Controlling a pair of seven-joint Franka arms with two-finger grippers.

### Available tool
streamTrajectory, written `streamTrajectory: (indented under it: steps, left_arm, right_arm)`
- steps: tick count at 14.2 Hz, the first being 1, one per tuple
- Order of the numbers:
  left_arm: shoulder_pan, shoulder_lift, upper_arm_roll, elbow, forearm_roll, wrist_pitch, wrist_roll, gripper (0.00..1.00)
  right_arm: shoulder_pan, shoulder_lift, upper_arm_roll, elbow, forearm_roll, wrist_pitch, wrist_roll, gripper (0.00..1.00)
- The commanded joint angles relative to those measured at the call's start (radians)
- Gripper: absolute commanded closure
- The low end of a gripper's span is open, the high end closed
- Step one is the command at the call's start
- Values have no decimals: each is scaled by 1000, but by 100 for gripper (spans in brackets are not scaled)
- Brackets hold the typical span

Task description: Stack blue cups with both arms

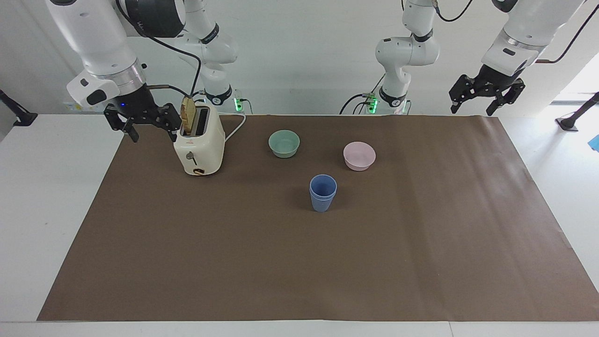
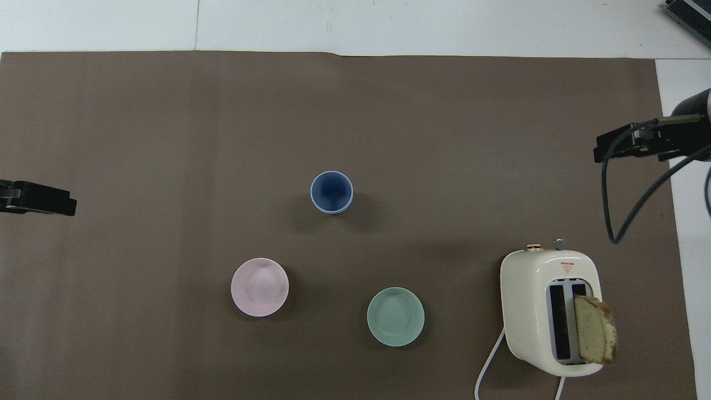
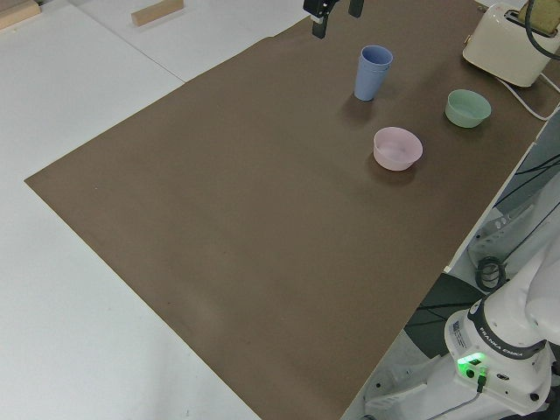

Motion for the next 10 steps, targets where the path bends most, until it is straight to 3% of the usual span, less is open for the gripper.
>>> streamTrajectory:
  steps: [1, 10]
  left_arm:
    - [19, -13, -11, -13, -11, 0, -2, 0]
    - [19, -15, -11, -13, -11, 0, -2, 0]
  right_arm:
    - [-13, -20, 8, -20, -5, 1, -28, 0]
    - [-10, -23, 10, -26, -14, 1, -34, 0]
